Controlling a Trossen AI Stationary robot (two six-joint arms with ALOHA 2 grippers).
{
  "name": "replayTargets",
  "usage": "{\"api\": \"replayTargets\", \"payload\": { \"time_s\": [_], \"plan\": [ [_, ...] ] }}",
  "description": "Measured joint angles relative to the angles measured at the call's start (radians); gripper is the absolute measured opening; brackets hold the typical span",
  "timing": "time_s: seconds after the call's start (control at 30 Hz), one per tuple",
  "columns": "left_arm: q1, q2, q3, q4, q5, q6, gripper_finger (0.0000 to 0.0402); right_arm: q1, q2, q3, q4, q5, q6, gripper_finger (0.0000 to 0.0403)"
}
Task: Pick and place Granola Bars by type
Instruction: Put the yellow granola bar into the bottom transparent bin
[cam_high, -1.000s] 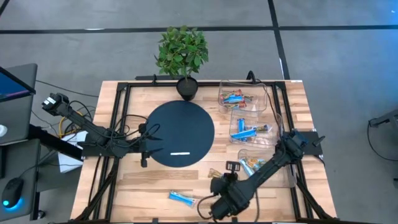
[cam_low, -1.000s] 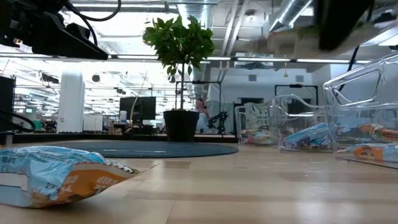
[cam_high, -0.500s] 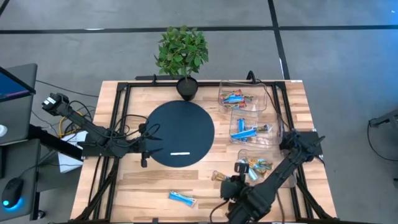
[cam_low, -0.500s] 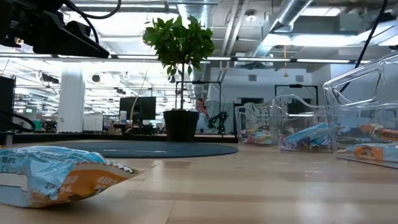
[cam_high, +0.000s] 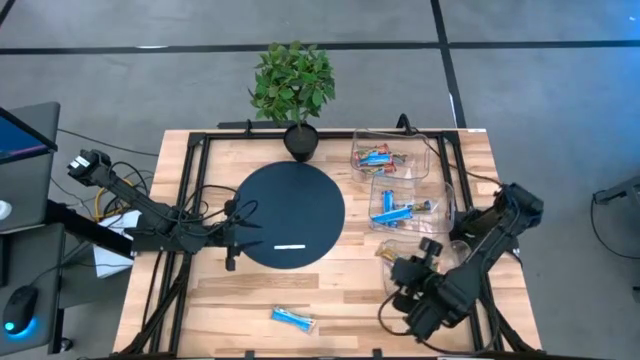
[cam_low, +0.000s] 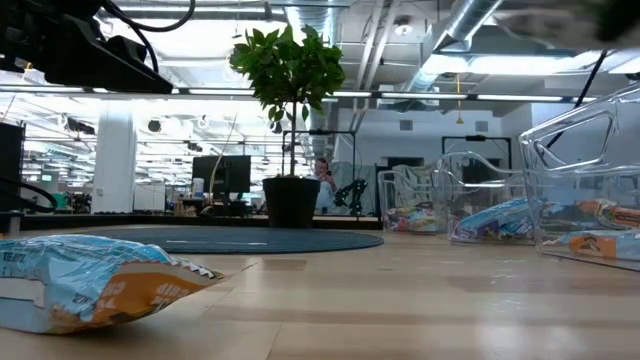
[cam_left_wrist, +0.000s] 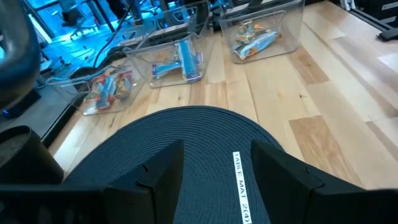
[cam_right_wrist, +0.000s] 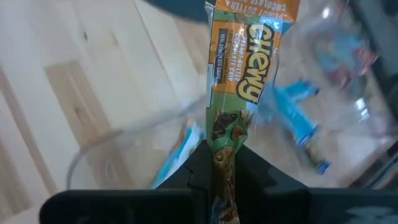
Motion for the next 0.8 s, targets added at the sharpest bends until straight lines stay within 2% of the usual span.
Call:
{"api": "replayTargets", "payload": {
  "time_s": [0.13,0.37,0.47,0.6,0.8],
  "plan": [
    [0.000,0.000,0.000,0.000,0.016,-0.017,0.0182,0.045,-0.044,-0.130,0.076,-0.055,0.043,0.0030],
    [0.000,0.000,0.000,0.000,0.026,-0.025,0.0182,0.081,-0.020,-0.252,0.088,-0.170,0.029,0.0035],
    [0.000,0.000,0.000,0.001,0.026,-0.025,0.0182,0.076,-0.016,-0.280,0.089,-0.228,0.076,0.0032],
    [0.000,0.001,0.000,0.001,0.026,-0.025,0.0182,0.075,-0.017,-0.287,0.090,-0.232,0.123,0.0031],
    [0.000,0.002,0.000,0.002,0.025,-0.024,0.0182,0.072,-0.017,-0.287,0.065,-0.263,0.144,0.0056]
  ]
}}
